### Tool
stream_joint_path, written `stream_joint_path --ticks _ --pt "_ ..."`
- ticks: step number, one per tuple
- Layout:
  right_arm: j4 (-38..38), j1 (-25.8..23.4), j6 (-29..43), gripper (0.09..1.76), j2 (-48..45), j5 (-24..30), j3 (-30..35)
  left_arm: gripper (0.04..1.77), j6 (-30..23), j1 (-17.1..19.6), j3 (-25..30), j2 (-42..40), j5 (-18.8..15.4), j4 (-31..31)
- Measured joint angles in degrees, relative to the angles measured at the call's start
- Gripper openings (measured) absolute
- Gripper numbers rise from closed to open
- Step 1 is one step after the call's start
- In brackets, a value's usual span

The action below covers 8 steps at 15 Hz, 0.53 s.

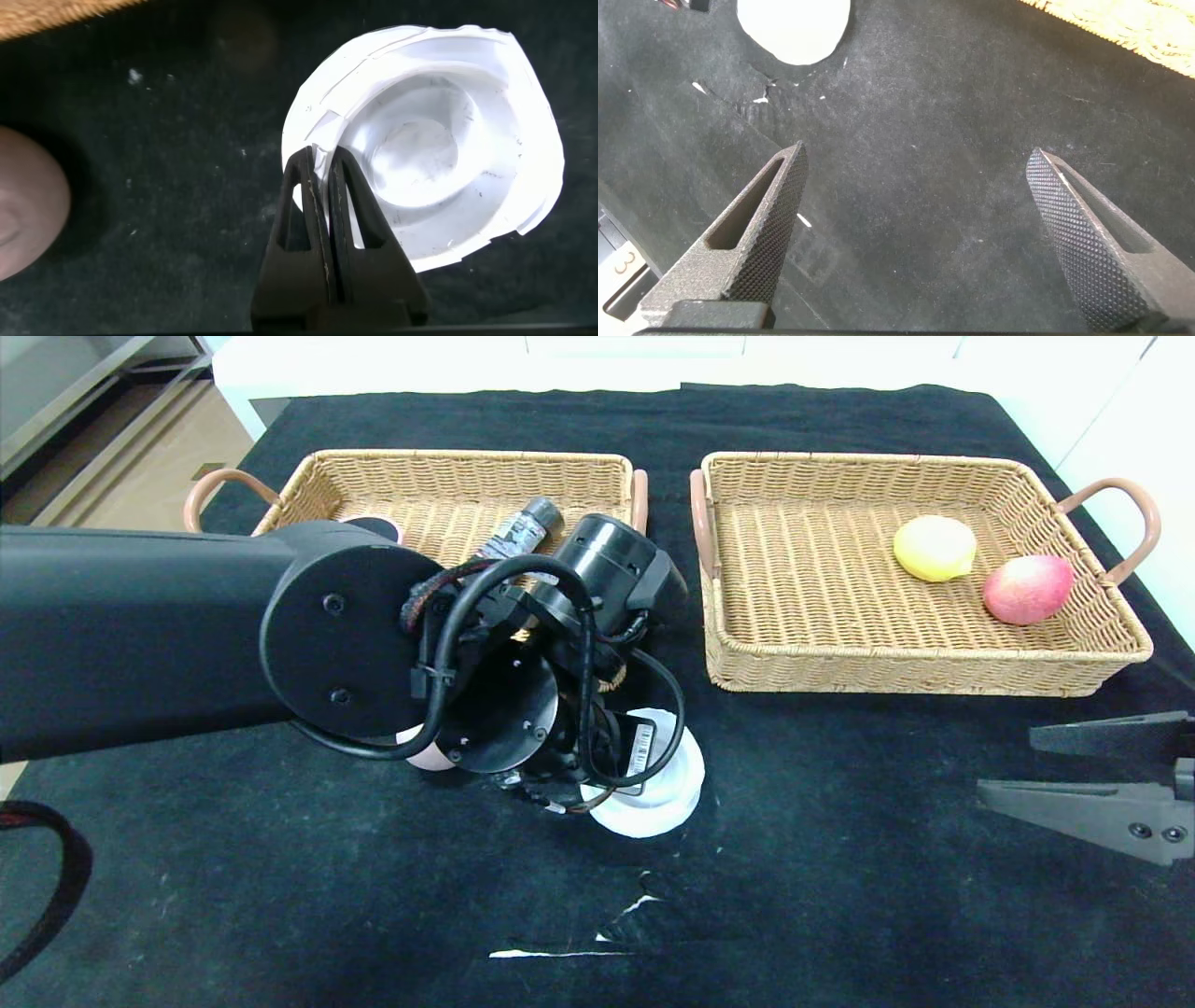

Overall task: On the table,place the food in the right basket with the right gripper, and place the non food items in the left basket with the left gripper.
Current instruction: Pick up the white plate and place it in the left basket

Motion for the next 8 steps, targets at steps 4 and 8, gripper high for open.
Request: stream_joint_path --ticks 4,8 --pt "0.0 0.0 0.0 1.71 0.0 0.0 -0.1 0.12 0.0 -0.3 -0.1 -1.9 0.1 0.2" --pt "0.0 0.0 0.0 1.71 0.0 0.0 0.0 0.12 0.0 -0.9 0.1 -3.3 0.1 0.2"
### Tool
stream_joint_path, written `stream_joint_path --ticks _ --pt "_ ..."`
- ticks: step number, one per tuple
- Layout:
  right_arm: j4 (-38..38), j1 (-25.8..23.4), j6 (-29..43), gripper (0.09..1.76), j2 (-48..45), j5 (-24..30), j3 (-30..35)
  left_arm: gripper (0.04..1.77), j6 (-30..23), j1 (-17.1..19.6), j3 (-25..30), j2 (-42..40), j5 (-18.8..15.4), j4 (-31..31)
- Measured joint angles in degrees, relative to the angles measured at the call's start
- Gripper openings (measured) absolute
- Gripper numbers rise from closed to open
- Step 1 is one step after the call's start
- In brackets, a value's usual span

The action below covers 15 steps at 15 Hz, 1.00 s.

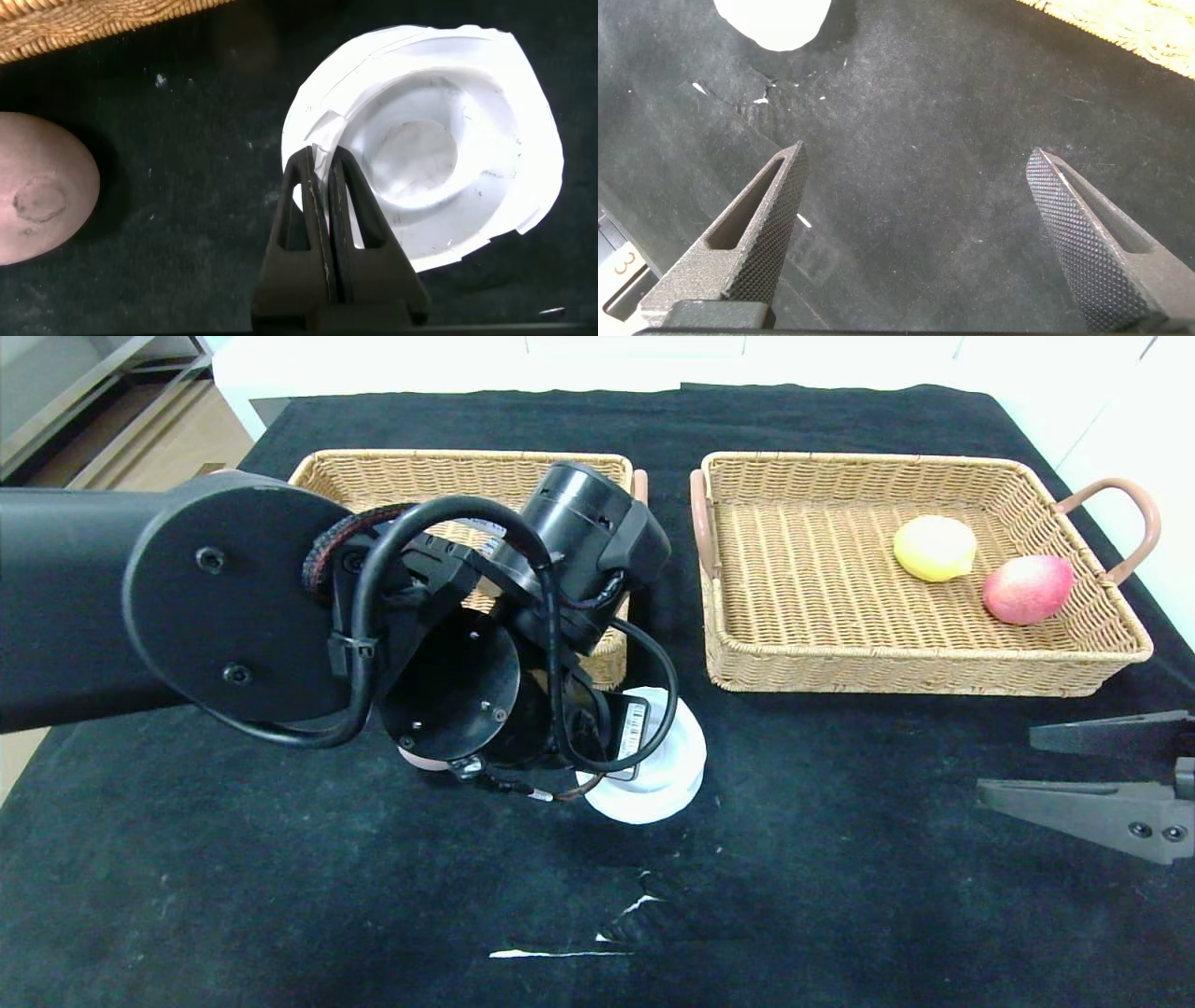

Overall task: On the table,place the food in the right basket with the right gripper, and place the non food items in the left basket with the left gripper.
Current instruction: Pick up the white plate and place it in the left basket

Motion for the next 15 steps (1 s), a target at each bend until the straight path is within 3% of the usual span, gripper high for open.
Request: stream_joint_path --ticks 9,12,15 --pt "0.0 0.0 0.0 1.71 0.0 0.0 0.0 0.12 0.8 -0.2 -1.7 -4.1 0.7 3.1" --pt "0.0 0.0 0.0 1.71 0.0 0.0 0.0 0.12 2.5 2.9 -4.8 -5.7 1.0 4.5" --pt "0.0 0.0 0.0 1.71 0.0 0.0 0.0 0.12 5.2 8.3 -7.8 -6.5 0.5 4.0"
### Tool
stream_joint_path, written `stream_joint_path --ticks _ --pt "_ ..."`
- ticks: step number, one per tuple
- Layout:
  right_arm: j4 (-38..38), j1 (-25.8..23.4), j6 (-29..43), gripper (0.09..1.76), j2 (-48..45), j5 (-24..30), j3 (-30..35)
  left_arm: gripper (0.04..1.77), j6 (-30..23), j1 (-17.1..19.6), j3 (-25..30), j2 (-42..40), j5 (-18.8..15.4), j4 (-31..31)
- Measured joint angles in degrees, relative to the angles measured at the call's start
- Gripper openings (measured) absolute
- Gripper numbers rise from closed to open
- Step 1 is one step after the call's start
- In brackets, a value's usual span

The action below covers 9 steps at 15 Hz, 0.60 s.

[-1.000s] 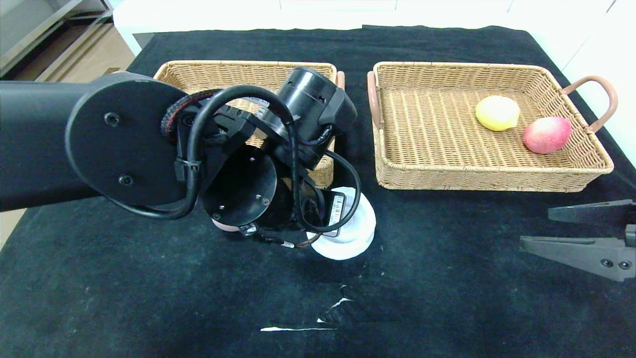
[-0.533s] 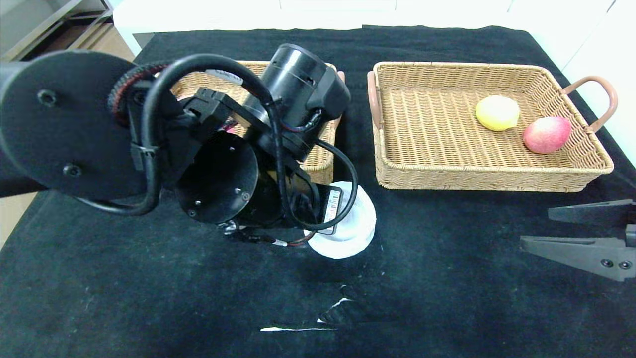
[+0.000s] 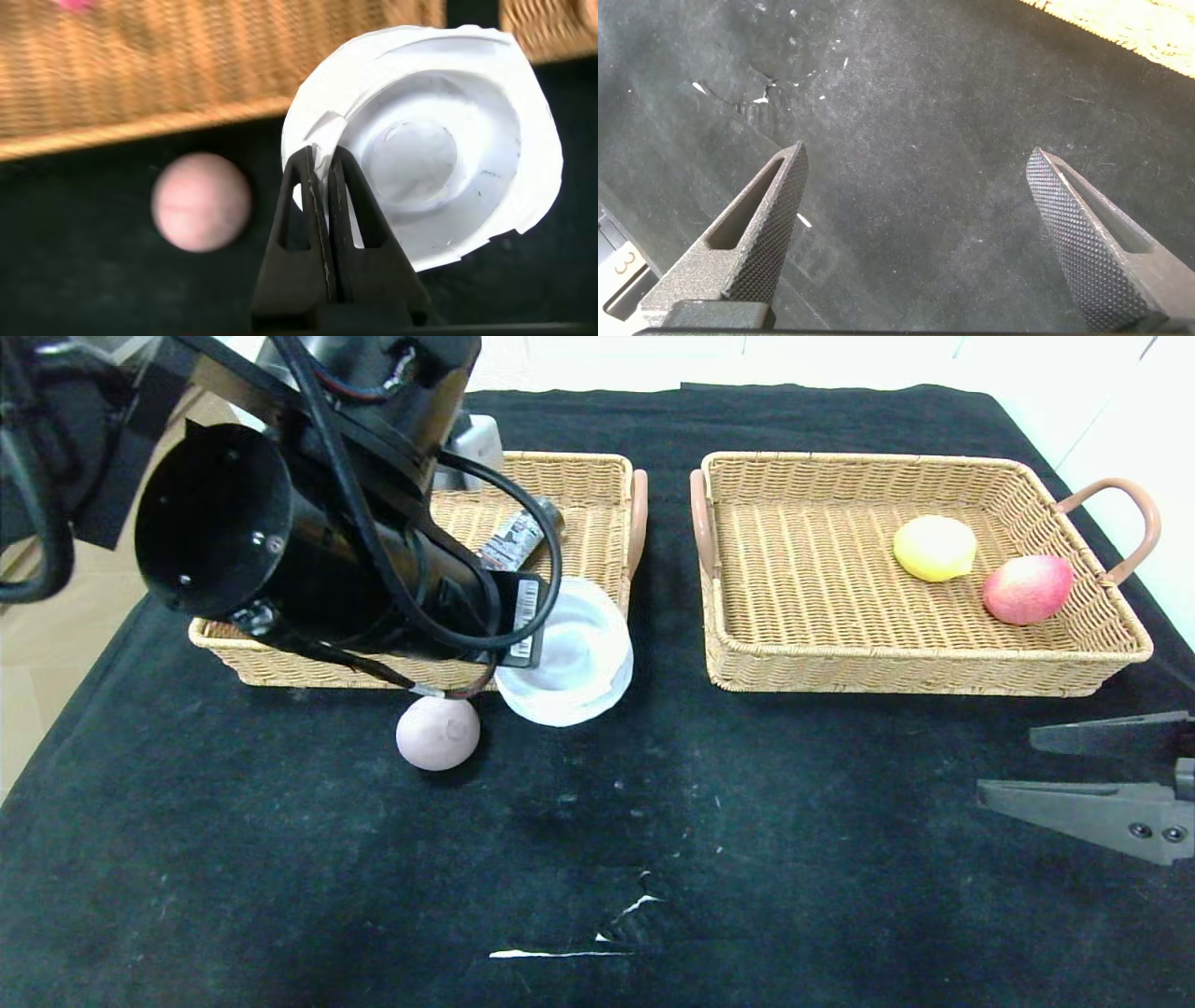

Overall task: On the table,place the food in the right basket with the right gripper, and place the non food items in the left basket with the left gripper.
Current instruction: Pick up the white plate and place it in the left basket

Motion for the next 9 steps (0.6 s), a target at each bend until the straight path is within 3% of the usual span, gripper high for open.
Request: stream_joint_path --ticks 2,9 --pt "0.0 0.0 0.0 1.71 0.0 0.0 0.0 0.12 1.4 4.3 -1.8 0.0 -0.6 -0.9" --pt "0.0 0.0 0.0 1.71 0.1 0.0 0.1 0.12 5.2 16.7 -3.2 1.5 -8.9 -13.7"
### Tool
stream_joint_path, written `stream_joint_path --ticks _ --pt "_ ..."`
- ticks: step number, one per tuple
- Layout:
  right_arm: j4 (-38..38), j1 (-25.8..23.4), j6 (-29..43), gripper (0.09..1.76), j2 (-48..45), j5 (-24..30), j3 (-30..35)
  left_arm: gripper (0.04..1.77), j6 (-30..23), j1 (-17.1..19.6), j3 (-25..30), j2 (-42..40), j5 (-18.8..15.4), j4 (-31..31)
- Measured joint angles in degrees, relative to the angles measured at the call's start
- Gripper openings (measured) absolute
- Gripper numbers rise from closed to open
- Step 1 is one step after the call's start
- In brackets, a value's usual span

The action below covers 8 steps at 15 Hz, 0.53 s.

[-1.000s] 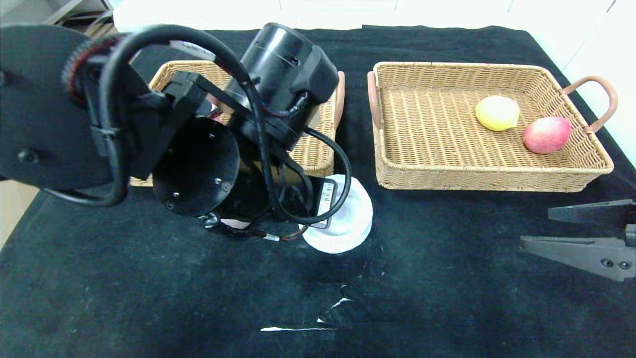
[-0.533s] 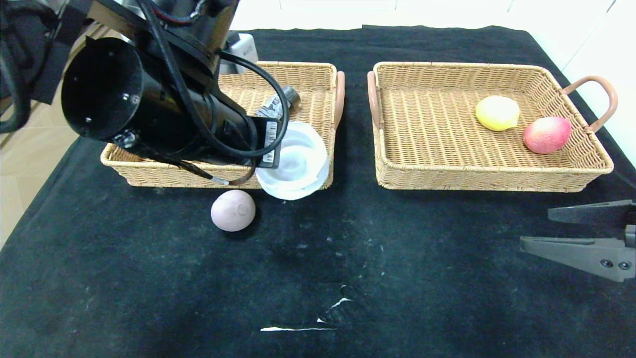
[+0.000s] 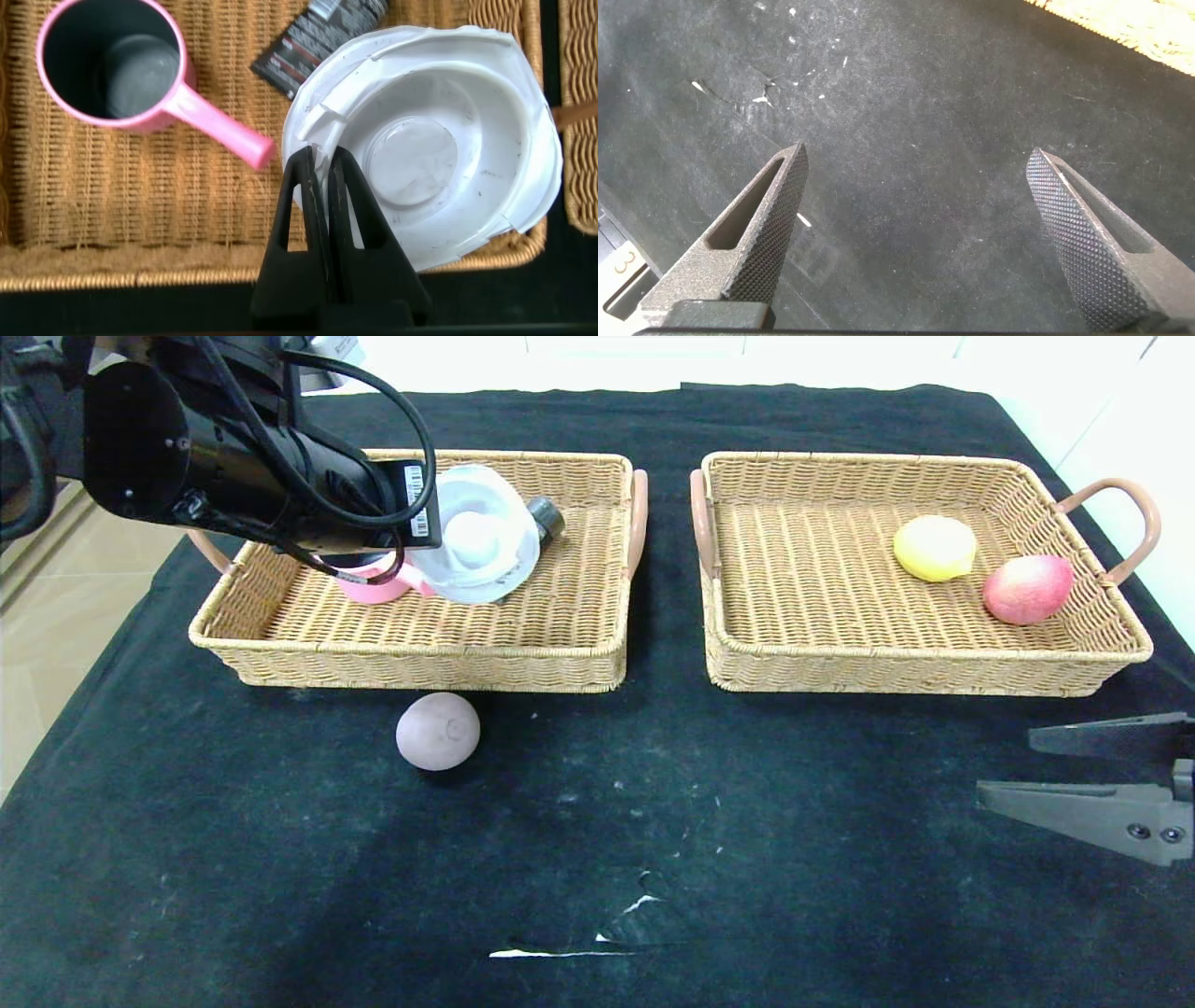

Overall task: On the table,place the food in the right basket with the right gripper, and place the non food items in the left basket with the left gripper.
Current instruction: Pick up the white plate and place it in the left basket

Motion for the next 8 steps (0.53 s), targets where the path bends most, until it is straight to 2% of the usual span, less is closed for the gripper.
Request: stream_joint_path --ticks 5,8 --pt "0.0 0.0 0.0 1.71 0.1 0.0 0.0 0.12 -0.2 5.8 0.7 2.2 -5.2 -8.9" --pt "0.0 0.0 0.0 1.71 0.2 0.0 0.0 0.12 -0.3 8.5 1.0 3.1 -9.3 -10.3"
